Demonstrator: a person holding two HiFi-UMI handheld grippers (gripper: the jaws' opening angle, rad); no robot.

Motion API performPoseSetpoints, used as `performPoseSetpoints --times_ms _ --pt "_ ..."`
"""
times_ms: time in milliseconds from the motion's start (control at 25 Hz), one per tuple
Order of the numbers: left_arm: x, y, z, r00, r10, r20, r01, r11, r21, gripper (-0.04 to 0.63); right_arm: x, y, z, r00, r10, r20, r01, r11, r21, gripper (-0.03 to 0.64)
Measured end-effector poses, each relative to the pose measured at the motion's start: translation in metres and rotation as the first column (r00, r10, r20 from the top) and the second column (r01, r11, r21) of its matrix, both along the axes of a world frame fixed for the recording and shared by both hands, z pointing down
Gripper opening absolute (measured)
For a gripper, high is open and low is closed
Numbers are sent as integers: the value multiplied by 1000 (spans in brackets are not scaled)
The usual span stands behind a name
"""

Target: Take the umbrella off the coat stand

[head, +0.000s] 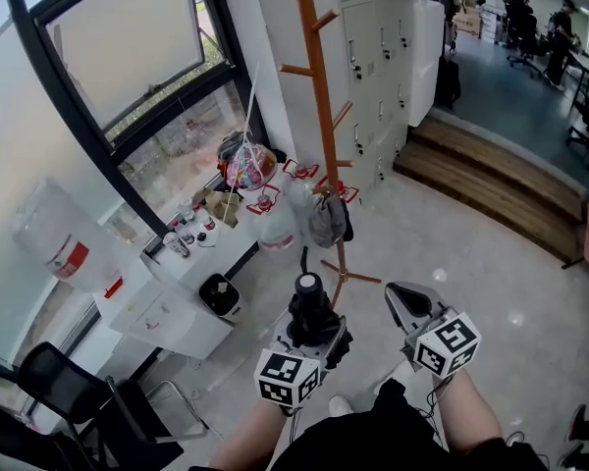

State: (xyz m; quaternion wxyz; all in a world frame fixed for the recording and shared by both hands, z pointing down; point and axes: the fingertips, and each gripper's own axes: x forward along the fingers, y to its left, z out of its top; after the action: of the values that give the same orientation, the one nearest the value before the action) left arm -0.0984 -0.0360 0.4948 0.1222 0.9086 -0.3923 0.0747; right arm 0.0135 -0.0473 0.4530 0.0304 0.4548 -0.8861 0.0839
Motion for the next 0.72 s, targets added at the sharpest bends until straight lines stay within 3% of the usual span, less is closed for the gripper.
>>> performPoseSetpoints --times_ms 720 --pt "13 -1 1 1000 11 -12 -11 1000 0 264 9 3 1 1000 1 -12 -1 1000 -6 54"
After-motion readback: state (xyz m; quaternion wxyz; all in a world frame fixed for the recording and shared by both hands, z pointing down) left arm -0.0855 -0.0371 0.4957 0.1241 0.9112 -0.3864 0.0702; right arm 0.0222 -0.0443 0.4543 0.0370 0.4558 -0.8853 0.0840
